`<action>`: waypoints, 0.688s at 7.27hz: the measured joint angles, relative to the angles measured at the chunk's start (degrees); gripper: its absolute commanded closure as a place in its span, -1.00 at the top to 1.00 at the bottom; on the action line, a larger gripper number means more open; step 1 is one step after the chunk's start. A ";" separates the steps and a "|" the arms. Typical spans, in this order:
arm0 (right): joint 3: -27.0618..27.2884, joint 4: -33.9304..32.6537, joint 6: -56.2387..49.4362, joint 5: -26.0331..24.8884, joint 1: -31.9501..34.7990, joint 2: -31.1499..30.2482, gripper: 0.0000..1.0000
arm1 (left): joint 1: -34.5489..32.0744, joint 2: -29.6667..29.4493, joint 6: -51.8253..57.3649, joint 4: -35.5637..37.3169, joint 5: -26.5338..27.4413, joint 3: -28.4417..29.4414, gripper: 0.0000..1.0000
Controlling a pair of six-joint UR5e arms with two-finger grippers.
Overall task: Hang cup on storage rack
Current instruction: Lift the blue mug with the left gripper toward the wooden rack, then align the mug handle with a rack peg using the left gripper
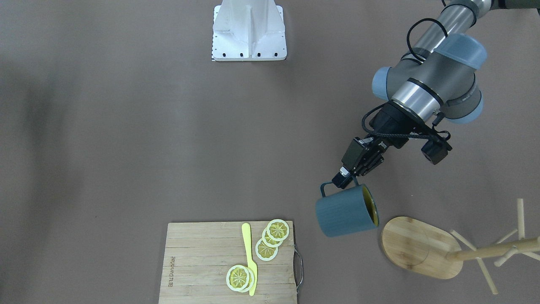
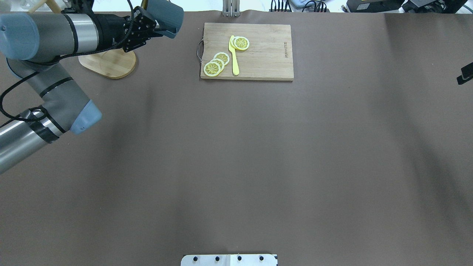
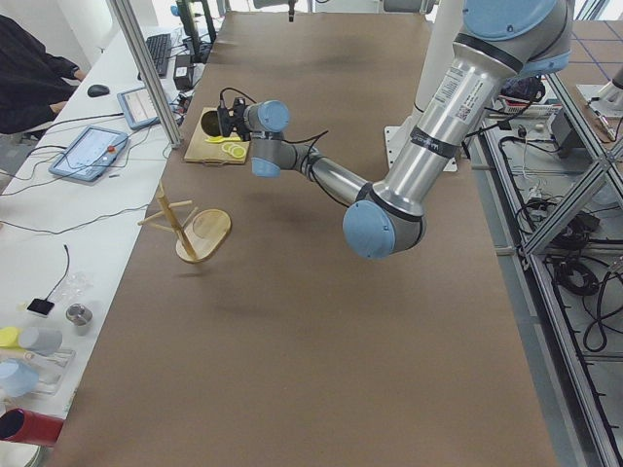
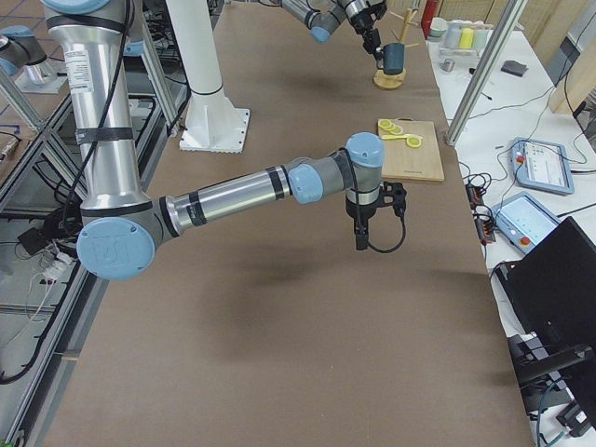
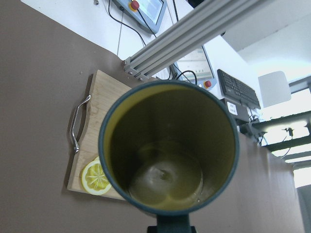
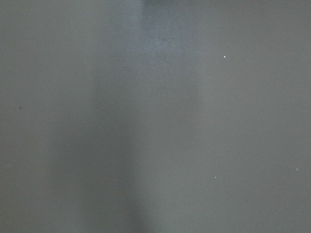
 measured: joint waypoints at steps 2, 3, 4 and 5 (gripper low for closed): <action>0.29 0.03 -2.31 -0.83 0.54 -1.22 1.00 | -3.33 -1.02 -6.67 -4.76 3.10 2.81 -1.00; 0.51 0.07 -2.56 -0.98 0.61 -1.47 1.00 | -3.97 -1.35 -10.00 -7.29 6.70 4.09 -1.00; 0.66 0.08 -2.64 -1.10 0.63 -1.60 1.00 | -4.18 -1.54 -14.06 -11.45 10.42 6.60 -1.00; 0.77 0.08 -2.67 -1.15 0.65 -1.62 1.00 | -4.22 -1.60 -17.91 -15.64 13.55 9.41 -1.00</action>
